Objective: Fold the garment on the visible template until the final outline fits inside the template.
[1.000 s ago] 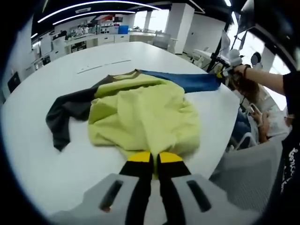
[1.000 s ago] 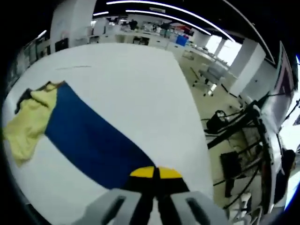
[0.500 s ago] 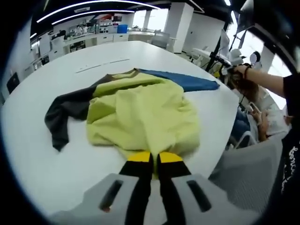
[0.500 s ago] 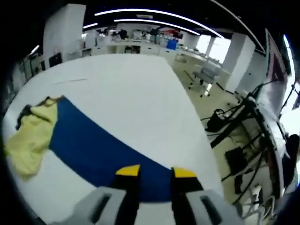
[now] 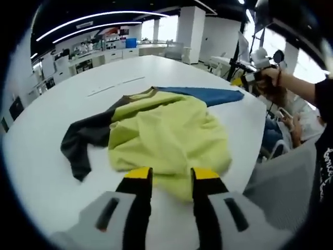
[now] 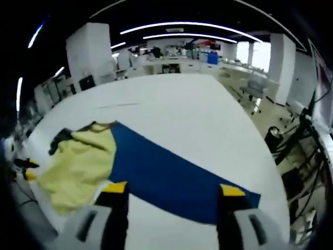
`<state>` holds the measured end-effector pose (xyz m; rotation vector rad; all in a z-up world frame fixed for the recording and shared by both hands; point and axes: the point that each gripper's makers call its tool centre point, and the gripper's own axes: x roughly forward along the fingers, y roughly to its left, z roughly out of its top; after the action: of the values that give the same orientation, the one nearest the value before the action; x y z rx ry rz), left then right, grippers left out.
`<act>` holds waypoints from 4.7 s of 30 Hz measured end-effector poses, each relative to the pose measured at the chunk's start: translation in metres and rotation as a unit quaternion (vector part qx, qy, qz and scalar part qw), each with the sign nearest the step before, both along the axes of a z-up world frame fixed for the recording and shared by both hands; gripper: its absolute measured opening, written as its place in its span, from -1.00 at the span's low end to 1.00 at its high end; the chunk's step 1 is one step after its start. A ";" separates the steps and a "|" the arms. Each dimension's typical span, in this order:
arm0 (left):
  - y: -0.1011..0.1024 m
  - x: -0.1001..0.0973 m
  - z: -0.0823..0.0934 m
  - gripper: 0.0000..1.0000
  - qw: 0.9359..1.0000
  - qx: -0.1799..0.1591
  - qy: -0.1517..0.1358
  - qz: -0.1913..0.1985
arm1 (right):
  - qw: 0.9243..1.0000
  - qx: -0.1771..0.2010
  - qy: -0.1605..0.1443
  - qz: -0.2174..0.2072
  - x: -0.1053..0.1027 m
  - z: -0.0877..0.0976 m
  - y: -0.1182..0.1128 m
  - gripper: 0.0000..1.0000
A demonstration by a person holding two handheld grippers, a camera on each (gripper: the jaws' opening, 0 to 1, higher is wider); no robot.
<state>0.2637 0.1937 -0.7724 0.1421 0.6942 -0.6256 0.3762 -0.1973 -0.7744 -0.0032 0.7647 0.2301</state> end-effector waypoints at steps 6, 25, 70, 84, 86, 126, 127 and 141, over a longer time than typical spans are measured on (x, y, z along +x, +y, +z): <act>0.017 0.012 -0.001 -0.13 1.000 -0.001 -0.015 0.016 | 0.999 0.022 0.006 0.026 -0.009 -0.001 0.032 0.63; 0.058 0.050 -0.046 -0.31 0.999 0.016 -0.005 0.051 | 0.993 0.055 0.027 0.105 -0.049 -0.020 0.120 0.73; 0.050 0.080 -0.059 -0.75 0.998 0.041 -0.030 0.027 | 0.945 -0.033 0.000 0.324 -0.115 -0.066 0.231 -0.14; 0.020 0.098 -0.059 -0.80 0.996 0.066 -0.051 -0.030 | 0.940 -0.054 -0.001 0.338 -0.104 -0.074 0.237 -0.29; 0.017 0.100 -0.062 -0.83 0.996 0.065 -0.047 -0.035 | 0.941 -0.053 -0.002 0.335 -0.103 -0.075 0.236 -0.33; 0.036 0.044 -0.029 -1.00 0.997 0.081 0.009 -0.004 | 0.975 -0.019 0.025 0.219 -0.113 -0.041 0.179 -1.00; 0.036 0.043 -0.028 -1.00 0.997 0.078 0.012 -0.001 | 0.977 -0.020 0.032 0.212 -0.114 -0.040 0.176 -1.00; 0.055 0.025 -0.024 -1.00 0.994 0.110 0.025 0.016 | 0.979 -0.031 0.031 0.201 -0.117 -0.036 0.165 -1.00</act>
<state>0.2892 0.2489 -0.7965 0.3189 0.8119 -0.5227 0.2590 -0.0322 -0.8106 -0.2118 0.8285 0.5928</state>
